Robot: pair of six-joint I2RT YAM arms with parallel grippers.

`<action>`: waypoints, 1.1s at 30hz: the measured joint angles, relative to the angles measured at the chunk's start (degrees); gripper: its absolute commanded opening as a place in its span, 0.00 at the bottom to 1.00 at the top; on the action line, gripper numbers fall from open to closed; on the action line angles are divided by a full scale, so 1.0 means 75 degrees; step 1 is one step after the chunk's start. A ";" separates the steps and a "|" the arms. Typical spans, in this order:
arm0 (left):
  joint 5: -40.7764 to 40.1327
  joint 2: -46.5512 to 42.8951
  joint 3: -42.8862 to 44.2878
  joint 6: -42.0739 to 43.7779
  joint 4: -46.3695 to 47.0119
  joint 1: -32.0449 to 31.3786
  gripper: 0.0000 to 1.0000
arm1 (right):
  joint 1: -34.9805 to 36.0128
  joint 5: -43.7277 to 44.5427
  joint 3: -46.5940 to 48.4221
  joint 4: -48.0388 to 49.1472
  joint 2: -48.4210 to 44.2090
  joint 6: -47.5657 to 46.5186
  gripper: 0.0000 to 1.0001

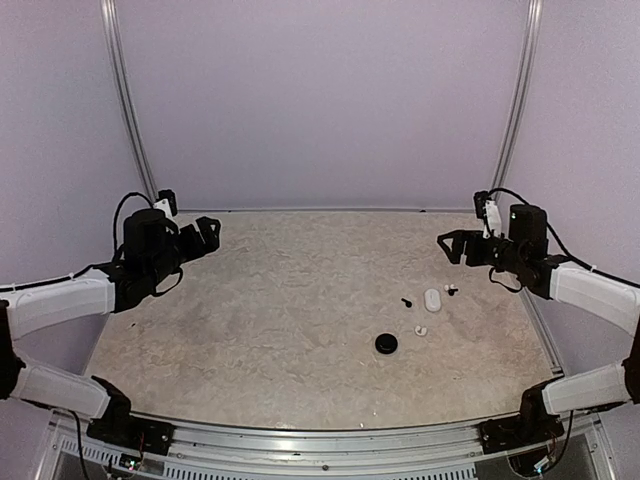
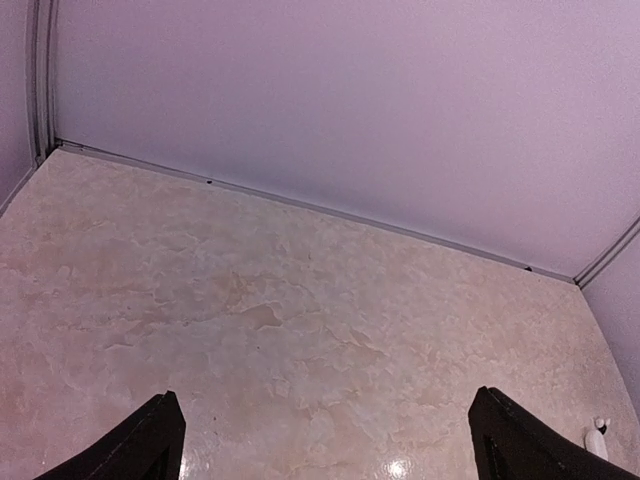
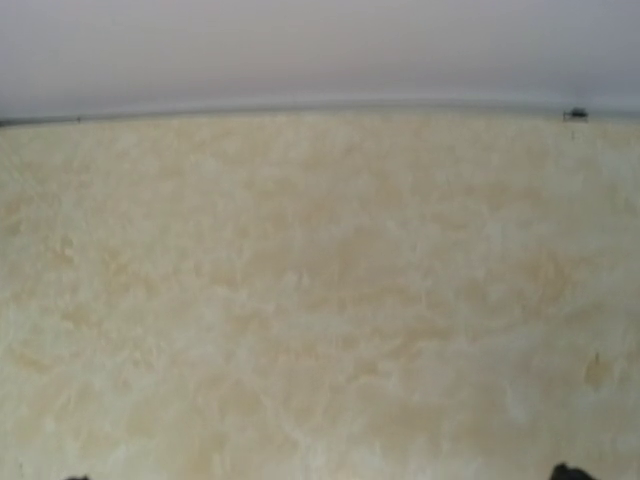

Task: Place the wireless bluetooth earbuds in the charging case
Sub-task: Pick up the charging case from the corner of the board.

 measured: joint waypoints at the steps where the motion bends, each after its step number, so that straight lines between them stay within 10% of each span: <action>1: -0.0149 0.0122 0.0015 0.0000 -0.0006 -0.0096 0.99 | 0.0015 0.0009 0.0000 -0.0137 0.0000 0.0000 0.98; 33: -0.0557 0.1014 0.0213 0.0152 0.0428 -0.0883 0.99 | 0.1644 0.2492 0.0863 -0.3177 0.2495 0.0122 0.59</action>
